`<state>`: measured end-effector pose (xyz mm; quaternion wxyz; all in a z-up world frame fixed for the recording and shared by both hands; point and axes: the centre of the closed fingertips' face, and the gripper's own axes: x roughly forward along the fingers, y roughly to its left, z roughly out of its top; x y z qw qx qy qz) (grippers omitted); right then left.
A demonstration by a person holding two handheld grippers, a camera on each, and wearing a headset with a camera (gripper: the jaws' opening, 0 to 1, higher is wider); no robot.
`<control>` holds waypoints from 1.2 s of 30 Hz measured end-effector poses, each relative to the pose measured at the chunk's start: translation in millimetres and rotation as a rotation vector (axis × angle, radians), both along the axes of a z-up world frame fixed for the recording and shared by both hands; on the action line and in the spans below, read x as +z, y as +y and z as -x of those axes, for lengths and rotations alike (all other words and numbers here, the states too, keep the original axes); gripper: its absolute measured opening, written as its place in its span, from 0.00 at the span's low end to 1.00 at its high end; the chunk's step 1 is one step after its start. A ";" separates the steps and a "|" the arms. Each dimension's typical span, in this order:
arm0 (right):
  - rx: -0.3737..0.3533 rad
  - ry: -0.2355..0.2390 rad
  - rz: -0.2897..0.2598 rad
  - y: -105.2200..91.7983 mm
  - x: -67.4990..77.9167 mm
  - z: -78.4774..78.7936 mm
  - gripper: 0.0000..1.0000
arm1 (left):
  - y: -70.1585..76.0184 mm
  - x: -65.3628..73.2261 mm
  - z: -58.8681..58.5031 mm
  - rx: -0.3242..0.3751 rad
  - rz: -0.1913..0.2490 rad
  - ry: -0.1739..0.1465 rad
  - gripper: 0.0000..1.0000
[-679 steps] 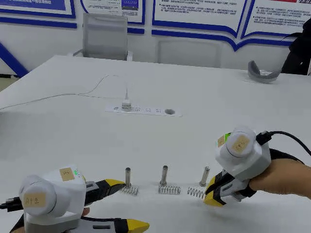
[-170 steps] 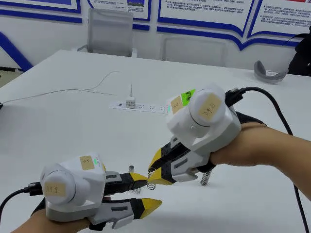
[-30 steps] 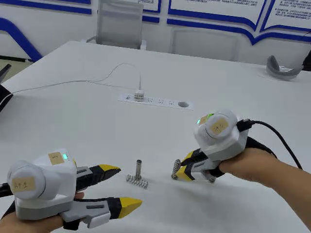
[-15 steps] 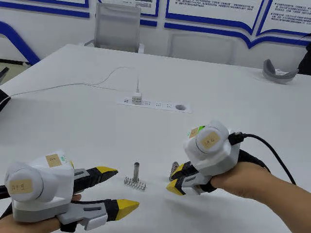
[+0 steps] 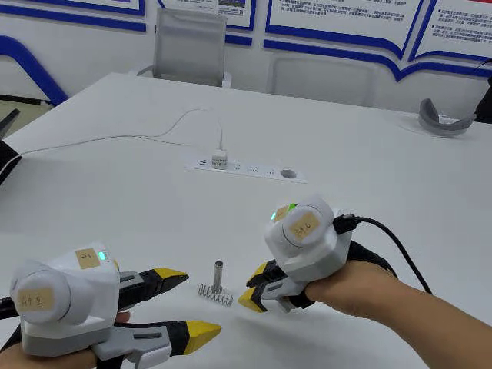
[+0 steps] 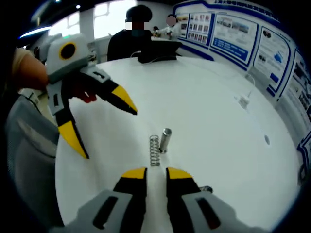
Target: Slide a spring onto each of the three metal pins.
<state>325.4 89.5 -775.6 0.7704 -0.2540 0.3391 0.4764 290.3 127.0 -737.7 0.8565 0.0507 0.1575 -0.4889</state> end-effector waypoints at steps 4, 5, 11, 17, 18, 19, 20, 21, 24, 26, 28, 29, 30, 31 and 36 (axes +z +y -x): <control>0.010 0.002 0.010 7.8 -7.8 -1.9 0.16 | -0.1 -0.2 0.4 -0.002 -0.001 0.002 0.54; 0.012 0.002 0.011 9.1 -8.8 -2.0 0.16 | 0.2 -0.3 0.3 -0.001 -0.002 0.003 0.54; 0.014 0.016 0.022 14.3 -18.6 -4.9 0.16 | 1.9 -1.3 -0.4 0.003 -0.003 0.006 0.54; 0.005 0.028 0.031 16.1 -25.0 -8.0 0.15 | 2.7 -2.1 -0.9 0.007 -0.002 0.008 0.54; 0.004 0.036 0.032 16.5 -26.5 -8.1 0.15 | 3.1 -2.4 -1.0 0.008 -0.001 0.008 0.54; 0.003 0.038 0.033 16.8 -27.5 -8.6 0.15 | 3.4 -2.5 -1.1 0.008 -0.001 0.008 0.54; 0.002 0.038 0.036 16.7 -28.3 -9.1 0.15 | 3.4 -2.5 -1.1 0.009 -0.001 0.008 0.54; -0.001 0.041 0.040 16.3 -29.5 -9.6 0.14 | 3.6 -2.4 -1.1 0.010 0.000 0.008 0.54; -0.005 0.051 0.045 15.1 -31.9 -10.2 0.14 | 5.1 -2.8 -1.6 0.013 -0.001 0.008 0.54; -0.008 0.064 0.033 16.7 -32.5 -9.9 0.13 | 5.9 -3.1 -2.0 0.015 -0.001 0.010 0.54; -0.008 0.072 0.032 16.2 -32.0 -9.0 0.12 | 6.0 -3.4 -2.1 0.015 -0.002 0.010 0.54; -0.010 0.074 0.032 16.4 -31.8 -8.9 0.12 | 5.9 -3.7 -2.1 0.015 -0.003 0.010 0.54; -0.009 0.075 0.033 16.4 -31.8 -8.7 0.12 | 5.9 -3.9 -2.0 0.015 -0.004 0.010 0.54; -0.006 0.077 0.035 16.5 -31.8 -7.6 0.12 | 6.0 -4.3 -2.0 0.015 -0.005 0.010 0.54; 0.024 0.069 0.054 15.2 -31.3 -1.6 0.11 | 7.6 -5.3 -2.3 0.017 -0.008 0.011 0.54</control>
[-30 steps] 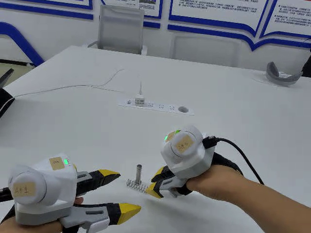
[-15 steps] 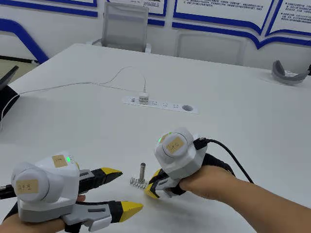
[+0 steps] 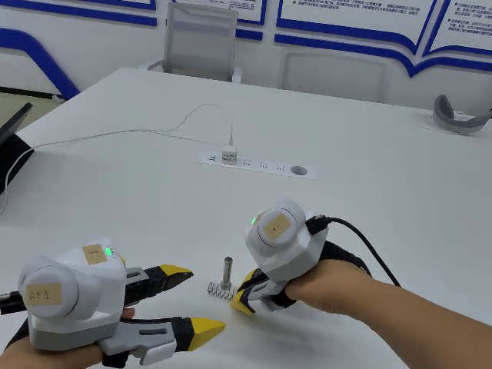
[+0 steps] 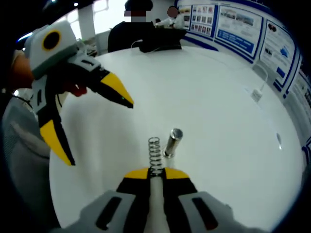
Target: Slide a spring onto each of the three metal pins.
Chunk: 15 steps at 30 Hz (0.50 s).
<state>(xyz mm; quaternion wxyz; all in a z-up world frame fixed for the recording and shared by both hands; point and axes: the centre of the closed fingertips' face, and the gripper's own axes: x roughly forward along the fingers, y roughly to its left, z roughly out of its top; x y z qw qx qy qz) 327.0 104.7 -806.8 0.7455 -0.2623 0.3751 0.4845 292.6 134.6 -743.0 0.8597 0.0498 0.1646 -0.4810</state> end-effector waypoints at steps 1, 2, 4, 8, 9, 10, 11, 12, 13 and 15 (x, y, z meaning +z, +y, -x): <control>0.007 -0.001 0.001 0.0 0.6 0.9 0.11 | 0.2 -0.4 0.1 0.000 -0.002 0.000 0.54; 0.017 -0.002 0.004 -0.4 1.3 3.0 0.11 | 0.1 -0.7 0.3 -0.001 -0.004 0.000 0.54; 0.032 -0.008 0.007 -0.6 3.8 5.8 0.11 | -0.2 -1.1 0.6 -0.003 -0.006 0.000 0.54; 0.062 -0.025 0.000 -1.2 14.7 11.9 0.11 | -3.6 -1.3 2.8 -0.014 -0.011 0.000 0.54; 0.070 -0.030 -0.005 -1.8 18.9 13.4 0.11 | -4.7 -1.5 3.5 -0.018 -0.013 -0.001 0.54; 0.076 -0.034 -0.009 -2.0 21.8 14.4 0.11 | -5.4 -1.6 3.8 -0.021 -0.015 -0.001 0.54; 0.083 -0.038 -0.012 -2.3 24.6 16.0 0.11 | -6.1 -1.8 4.2 -0.024 -0.017 -0.002 0.54; 0.095 -0.041 -0.013 -3.3 28.3 18.6 0.11 | -7.4 -2.2 5.0 -0.029 -0.020 -0.003 0.53; 0.102 -0.044 -0.014 -3.8 30.5 20.2 0.11 | -8.3 -2.2 5.6 -0.032 -0.022 -0.004 0.53; 0.121 -0.044 -0.013 -5.6 34.3 24.6 0.11 | -10.6 -2.5 7.1 -0.040 -0.026 -0.007 0.53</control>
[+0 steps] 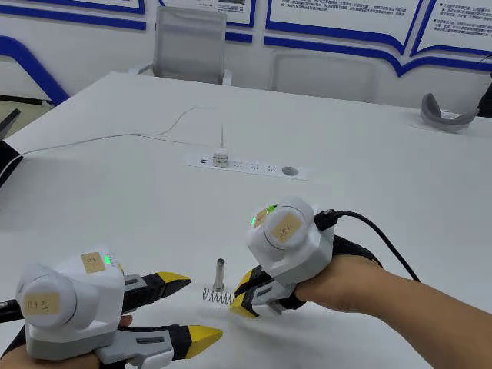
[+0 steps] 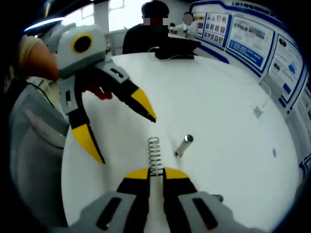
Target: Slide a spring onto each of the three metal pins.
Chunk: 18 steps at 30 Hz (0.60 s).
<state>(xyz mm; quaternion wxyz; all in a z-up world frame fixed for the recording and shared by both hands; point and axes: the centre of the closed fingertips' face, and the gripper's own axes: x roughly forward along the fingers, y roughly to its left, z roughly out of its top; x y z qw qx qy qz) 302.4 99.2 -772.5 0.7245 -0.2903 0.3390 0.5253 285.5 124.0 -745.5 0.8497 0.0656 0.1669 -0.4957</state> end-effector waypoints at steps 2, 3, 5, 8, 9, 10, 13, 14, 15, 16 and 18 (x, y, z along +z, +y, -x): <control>0.034 -0.004 0.011 -3.6 4.1 6.7 0.11 | -3.9 0.1 2.3 -0.015 -0.006 -0.006 0.52; 0.043 -0.005 0.014 -4.6 5.5 8.7 0.11 | -5.0 0.3 2.7 -0.019 -0.007 -0.008 0.52; 0.063 -0.006 0.021 -7.0 9.2 13.1 0.11 | -7.8 1.3 4.3 -0.033 -0.010 -0.016 0.51; 0.092 -0.010 0.025 -8.3 15.1 18.1 0.11 | -11.3 3.1 7.2 -0.049 -0.012 -0.022 0.49; 0.102 -0.009 0.026 -8.2 16.7 19.9 0.11 | -12.2 3.3 8.2 -0.055 -0.012 -0.024 0.47; 0.111 -0.009 0.028 -8.2 18.6 21.9 0.11 | -13.8 3.4 9.9 -0.066 -0.016 -0.030 0.45; 0.145 -0.005 0.041 -8.2 21.0 28.1 0.11 | -17.4 4.4 12.9 -0.083 -0.015 -0.038 0.41; 0.152 -0.007 0.045 -8.1 21.6 29.0 0.11 | -18.4 4.9 13.9 -0.089 -0.016 -0.042 0.40; 0.163 -0.010 0.050 -7.9 22.6 30.3 0.11 | -19.8 5.5 15.1 -0.098 -0.018 -0.051 0.37; 0.170 -0.013 0.052 -7.7 23.6 31.3 0.11 | -20.5 5.8 15.7 -0.103 -0.019 -0.056 0.35; 0.190 -0.012 0.057 -6.7 25.3 34.2 0.11 | -22.1 6.7 17.1 -0.114 -0.025 -0.068 0.32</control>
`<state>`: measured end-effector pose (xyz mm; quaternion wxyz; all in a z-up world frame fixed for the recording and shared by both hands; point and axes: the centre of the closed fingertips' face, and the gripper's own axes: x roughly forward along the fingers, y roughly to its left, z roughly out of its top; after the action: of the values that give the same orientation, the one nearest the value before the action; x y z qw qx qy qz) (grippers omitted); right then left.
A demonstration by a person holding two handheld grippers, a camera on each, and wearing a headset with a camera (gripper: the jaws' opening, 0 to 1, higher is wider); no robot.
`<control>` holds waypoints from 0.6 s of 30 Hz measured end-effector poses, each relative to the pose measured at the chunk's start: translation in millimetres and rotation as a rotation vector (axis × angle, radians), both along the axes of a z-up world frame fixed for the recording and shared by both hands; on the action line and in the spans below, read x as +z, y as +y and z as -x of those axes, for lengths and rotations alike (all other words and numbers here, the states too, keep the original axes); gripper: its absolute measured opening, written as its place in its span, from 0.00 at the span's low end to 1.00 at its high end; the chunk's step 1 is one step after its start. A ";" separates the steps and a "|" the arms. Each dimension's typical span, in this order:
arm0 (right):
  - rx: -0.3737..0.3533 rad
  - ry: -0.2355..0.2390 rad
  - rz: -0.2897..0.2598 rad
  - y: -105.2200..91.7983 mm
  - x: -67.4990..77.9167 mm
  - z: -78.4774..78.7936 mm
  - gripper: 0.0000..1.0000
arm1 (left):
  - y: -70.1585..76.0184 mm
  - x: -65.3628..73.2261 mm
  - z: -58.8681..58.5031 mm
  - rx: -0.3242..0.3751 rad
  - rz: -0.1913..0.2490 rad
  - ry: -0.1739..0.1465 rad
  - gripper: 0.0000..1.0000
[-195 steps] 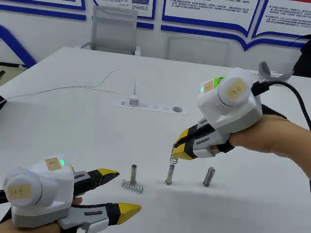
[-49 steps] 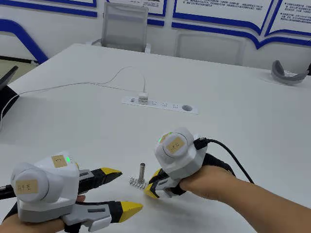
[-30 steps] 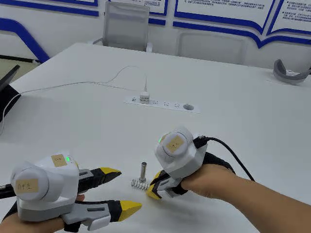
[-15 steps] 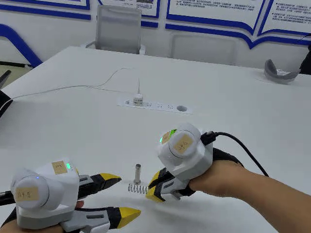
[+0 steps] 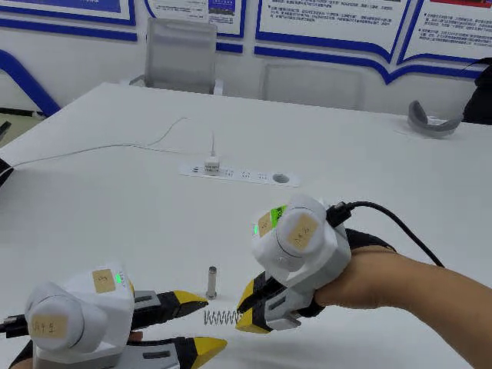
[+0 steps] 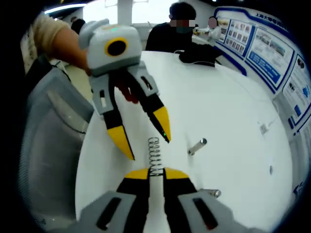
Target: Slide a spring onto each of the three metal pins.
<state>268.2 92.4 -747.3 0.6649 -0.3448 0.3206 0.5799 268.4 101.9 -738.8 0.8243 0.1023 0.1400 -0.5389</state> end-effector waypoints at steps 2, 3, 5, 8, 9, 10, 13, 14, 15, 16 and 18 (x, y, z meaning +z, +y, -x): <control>0.015 -0.004 0.007 0.8 1.3 1.6 0.11 | -0.4 0.3 0.7 -0.009 -0.004 -0.011 0.29; 0.020 -0.005 0.011 0.8 1.5 2.2 0.11 | -0.4 0.3 0.8 -0.012 -0.006 -0.015 0.27; 0.033 -0.009 0.020 1.3 2.4 3.3 0.11 | -0.3 0.3 1.2 -0.019 -0.011 -0.025 0.24; 0.048 -0.012 0.028 2.2 3.4 5.1 0.11 | -0.4 0.5 2.6 -0.027 -0.013 -0.031 0.19; 0.056 -0.009 0.035 2.1 3.3 6.6 0.11 | -0.5 0.7 2.7 -0.029 -0.012 -0.033 0.17; 0.062 -0.008 0.041 1.9 3.2 7.8 0.11 | -0.5 0.8 2.7 -0.031 -0.013 -0.036 0.15; 0.073 -0.021 0.052 1.6 4.6 8.0 0.11 | -0.9 1.1 3.1 -0.036 -0.012 -0.038 0.14; 0.076 -0.024 0.054 1.4 6.1 8.0 0.11 | -1.1 1.4 3.3 -0.038 -0.012 -0.040 0.13; 0.078 -0.026 0.056 1.2 7.6 8.0 0.11 | -1.3 1.8 3.5 -0.039 -0.012 -0.042 0.13; 0.080 -0.027 0.056 1.0 9.2 8.2 0.11 | -1.5 2.2 3.5 -0.040 -0.010 -0.043 0.13; 0.085 -0.034 0.057 1.0 13.8 8.4 0.11 | -1.9 3.2 3.4 -0.040 -0.007 -0.044 0.13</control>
<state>259.9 93.4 -733.5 0.6349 -0.3865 0.3107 0.5925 265.1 100.0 -735.6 0.8161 0.1197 0.1214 -0.5522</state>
